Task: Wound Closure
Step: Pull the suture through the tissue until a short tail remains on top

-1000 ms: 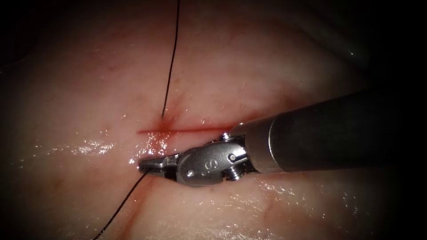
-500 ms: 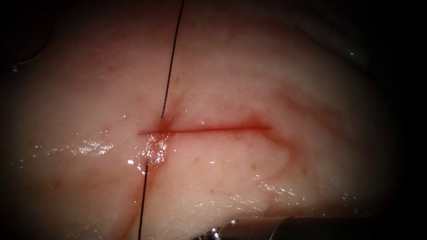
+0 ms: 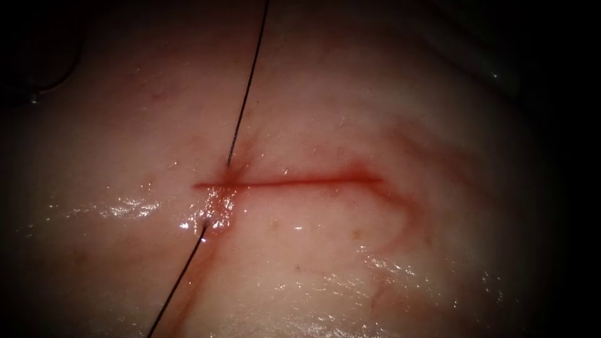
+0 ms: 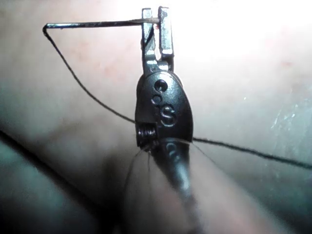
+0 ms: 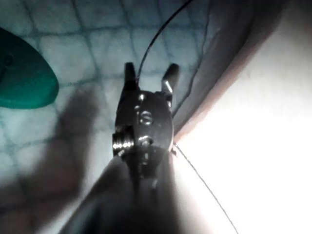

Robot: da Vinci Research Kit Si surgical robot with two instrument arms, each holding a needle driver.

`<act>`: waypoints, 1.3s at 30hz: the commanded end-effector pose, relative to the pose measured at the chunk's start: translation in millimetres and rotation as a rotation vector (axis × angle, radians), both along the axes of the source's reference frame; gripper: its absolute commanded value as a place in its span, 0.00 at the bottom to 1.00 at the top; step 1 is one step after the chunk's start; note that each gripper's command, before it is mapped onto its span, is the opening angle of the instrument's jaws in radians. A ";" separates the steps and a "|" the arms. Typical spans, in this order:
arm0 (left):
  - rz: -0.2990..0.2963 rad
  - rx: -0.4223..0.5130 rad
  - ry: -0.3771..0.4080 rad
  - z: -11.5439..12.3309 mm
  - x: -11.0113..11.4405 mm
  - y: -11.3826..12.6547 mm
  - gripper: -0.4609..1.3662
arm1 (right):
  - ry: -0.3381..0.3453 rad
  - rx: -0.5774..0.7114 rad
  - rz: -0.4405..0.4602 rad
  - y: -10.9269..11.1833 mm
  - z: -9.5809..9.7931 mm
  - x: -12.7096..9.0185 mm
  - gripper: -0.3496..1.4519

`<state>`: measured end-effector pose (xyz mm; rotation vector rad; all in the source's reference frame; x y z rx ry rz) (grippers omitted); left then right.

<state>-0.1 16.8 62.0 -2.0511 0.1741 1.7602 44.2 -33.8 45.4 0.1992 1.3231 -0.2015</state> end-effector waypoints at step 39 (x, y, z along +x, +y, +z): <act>0.021 0.005 -0.008 0.4 0.2 -0.8 0.06 | -0.096 -0.087 0.149 16.7 17.4 -7.9 0.00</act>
